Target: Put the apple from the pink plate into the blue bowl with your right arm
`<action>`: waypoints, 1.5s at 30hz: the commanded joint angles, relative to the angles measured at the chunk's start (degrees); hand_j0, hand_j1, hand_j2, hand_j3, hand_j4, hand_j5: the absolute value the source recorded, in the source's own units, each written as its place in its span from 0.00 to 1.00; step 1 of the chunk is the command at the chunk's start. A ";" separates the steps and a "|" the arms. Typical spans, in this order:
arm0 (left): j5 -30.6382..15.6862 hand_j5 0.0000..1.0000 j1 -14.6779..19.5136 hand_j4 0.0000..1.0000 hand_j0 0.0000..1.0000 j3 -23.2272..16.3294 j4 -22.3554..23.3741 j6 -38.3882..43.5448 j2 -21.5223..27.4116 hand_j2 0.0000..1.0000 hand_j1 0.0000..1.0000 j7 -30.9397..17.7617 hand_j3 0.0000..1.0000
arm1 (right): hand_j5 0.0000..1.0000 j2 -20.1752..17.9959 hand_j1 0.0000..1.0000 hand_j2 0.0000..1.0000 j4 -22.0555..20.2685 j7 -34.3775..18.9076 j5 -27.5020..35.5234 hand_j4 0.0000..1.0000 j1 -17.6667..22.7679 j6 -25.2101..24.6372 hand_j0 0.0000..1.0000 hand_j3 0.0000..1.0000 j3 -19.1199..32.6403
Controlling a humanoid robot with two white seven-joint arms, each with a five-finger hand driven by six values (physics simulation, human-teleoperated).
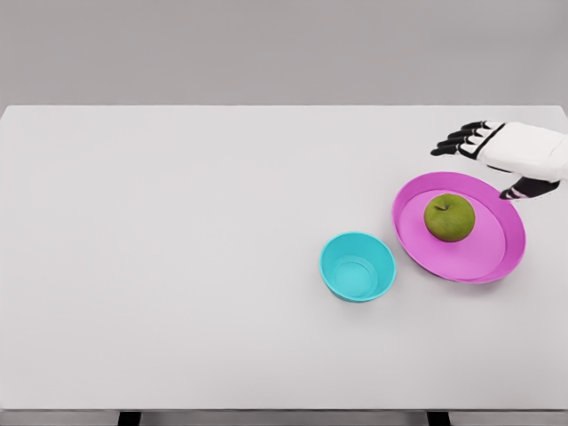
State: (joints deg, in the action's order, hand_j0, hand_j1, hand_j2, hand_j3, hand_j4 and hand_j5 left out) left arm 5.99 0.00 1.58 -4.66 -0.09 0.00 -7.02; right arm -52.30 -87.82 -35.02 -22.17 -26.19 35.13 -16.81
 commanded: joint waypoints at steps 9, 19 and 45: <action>-0.01 1.00 0.00 1.00 1.00 0.00 0.00 0.00 0.00 1.00 1.00 -0.01 1.00 | 1.00 0.88 1.00 1.00 2.57 0.02 -2.53 1.00 -0.18 -0.13 1.00 1.00 -4.02; -0.01 1.00 0.00 1.00 1.00 0.00 0.00 0.00 0.00 1.00 1.00 -0.01 1.00 | 1.00 2.38 1.00 1.00 4.94 0.02 -2.53 1.00 -0.18 -0.13 1.00 1.00 -8.50; -0.01 1.00 0.00 1.00 1.00 0.00 0.00 0.00 0.00 1.00 1.00 -0.01 1.00 | 0.58 4.31 0.58 0.58 8.98 0.02 -2.71 0.58 -2.20 -0.13 0.58 0.58 -12.90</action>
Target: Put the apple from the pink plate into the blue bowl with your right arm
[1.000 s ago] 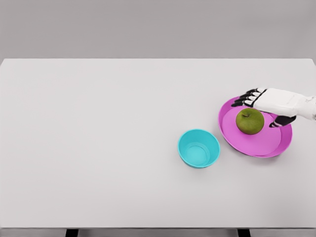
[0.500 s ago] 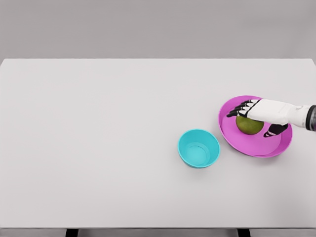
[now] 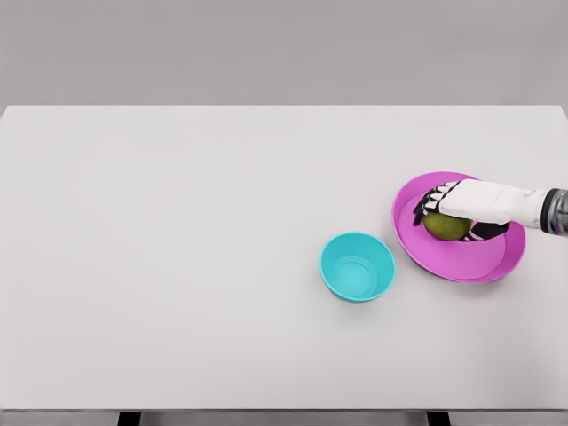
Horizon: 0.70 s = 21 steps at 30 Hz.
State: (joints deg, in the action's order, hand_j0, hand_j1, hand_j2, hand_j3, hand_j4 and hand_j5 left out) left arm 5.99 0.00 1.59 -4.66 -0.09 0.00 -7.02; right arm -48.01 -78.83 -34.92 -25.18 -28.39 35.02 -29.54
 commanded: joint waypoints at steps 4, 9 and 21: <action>-0.01 1.00 0.00 1.00 1.00 -0.01 0.00 0.00 0.00 1.00 1.00 -0.01 1.00 | 0.57 0.02 0.57 0.57 -0.44 -0.08 0.31 0.57 -0.26 -0.02 0.57 0.57 -0.08; -0.01 1.00 0.00 1.00 1.00 -0.01 0.00 0.00 0.00 1.00 1.00 -0.01 1.00 | 0.57 -0.33 0.57 0.57 -1.94 -0.08 0.57 0.57 -0.70 -0.02 0.57 0.57 0.80; -0.01 1.00 0.00 1.00 1.00 -0.01 0.00 0.00 0.00 1.00 1.00 -0.01 1.00 | 0.58 -0.77 0.58 0.58 -13.27 -0.08 0.83 0.58 -0.61 -0.02 0.58 0.58 3.61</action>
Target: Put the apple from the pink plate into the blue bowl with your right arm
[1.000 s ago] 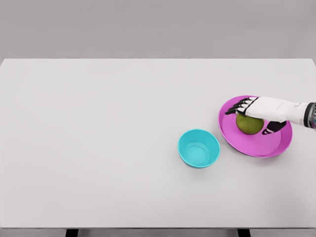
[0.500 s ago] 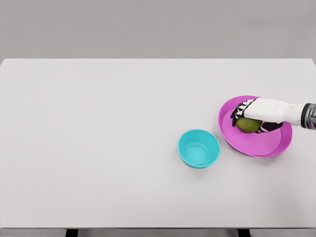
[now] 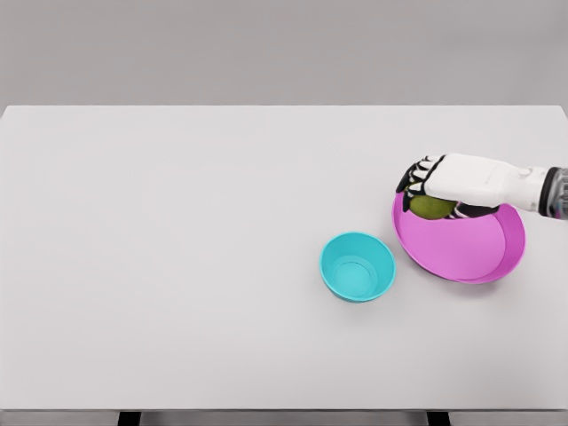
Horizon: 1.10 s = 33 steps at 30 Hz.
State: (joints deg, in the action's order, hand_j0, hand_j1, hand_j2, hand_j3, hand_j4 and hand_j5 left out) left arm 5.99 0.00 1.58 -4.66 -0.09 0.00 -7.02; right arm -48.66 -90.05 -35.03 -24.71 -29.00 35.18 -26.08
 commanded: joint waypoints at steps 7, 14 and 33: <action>-0.01 1.00 0.00 1.00 1.00 0.00 0.00 0.00 0.00 1.00 1.00 -0.01 1.00 | 0.58 0.41 0.58 0.58 -9.53 0.03 0.45 0.58 0.79 -0.18 0.58 0.58 -0.46; -0.01 1.00 0.00 1.00 1.00 0.00 0.00 0.00 0.00 1.00 1.00 -0.01 1.00 | 0.58 0.58 0.58 0.58 -10.41 0.03 0.63 0.58 1.05 -0.18 0.58 0.58 -1.96; -0.01 1.00 0.00 1.00 1.00 0.00 0.00 0.00 0.00 1.00 1.00 -0.01 1.00 | 0.59 1.55 0.59 0.59 -10.50 0.03 5.11 0.59 1.14 -0.18 0.59 0.59 -4.59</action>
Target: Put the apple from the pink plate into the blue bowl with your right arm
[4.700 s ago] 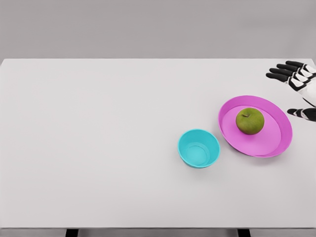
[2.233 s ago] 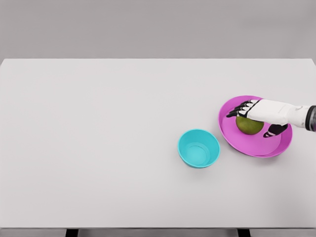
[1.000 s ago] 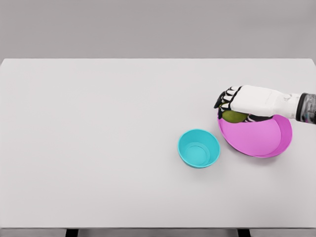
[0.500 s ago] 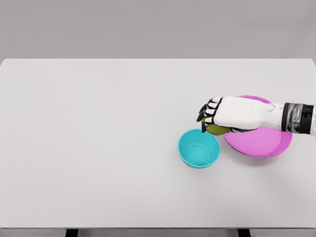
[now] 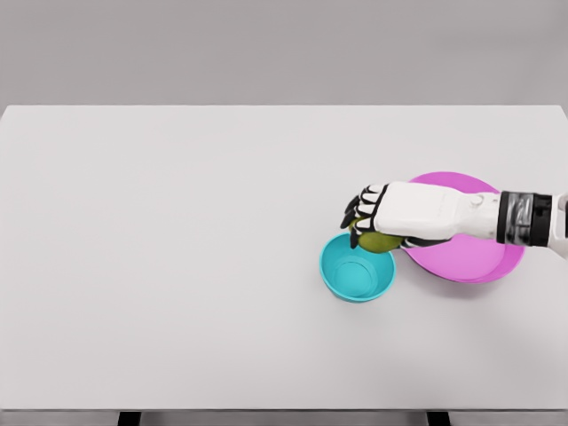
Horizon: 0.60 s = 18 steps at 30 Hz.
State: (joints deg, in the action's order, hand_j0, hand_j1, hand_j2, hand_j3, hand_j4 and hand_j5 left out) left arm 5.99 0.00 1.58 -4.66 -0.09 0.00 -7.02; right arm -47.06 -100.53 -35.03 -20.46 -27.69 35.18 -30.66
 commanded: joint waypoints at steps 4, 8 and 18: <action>-0.01 1.00 0.00 1.00 1.00 0.00 0.00 0.00 0.00 1.00 1.00 -0.01 1.00 | 0.59 -0.05 0.59 0.59 -0.11 0.03 1.30 0.59 0.35 -0.18 0.59 0.59 -0.36; -0.01 1.00 0.00 1.00 1.00 0.00 0.00 0.00 0.00 1.00 1.00 -0.01 1.00 | 0.59 -0.05 0.59 0.59 -0.11 0.03 1.48 0.59 1.05 -0.18 0.59 0.59 -0.36; -0.01 1.00 0.00 1.00 1.00 0.00 0.00 0.00 0.00 1.00 1.00 -0.01 1.00 | 0.59 0.74 0.59 0.59 -0.11 0.03 2.09 0.59 1.14 -0.18 0.59 0.59 -3.44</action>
State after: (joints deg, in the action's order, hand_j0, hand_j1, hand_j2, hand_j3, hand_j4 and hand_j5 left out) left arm 5.99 0.00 1.58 -4.66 -0.09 0.00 -7.02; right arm -46.35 -100.62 -35.02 -18.91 -26.46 35.18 -33.48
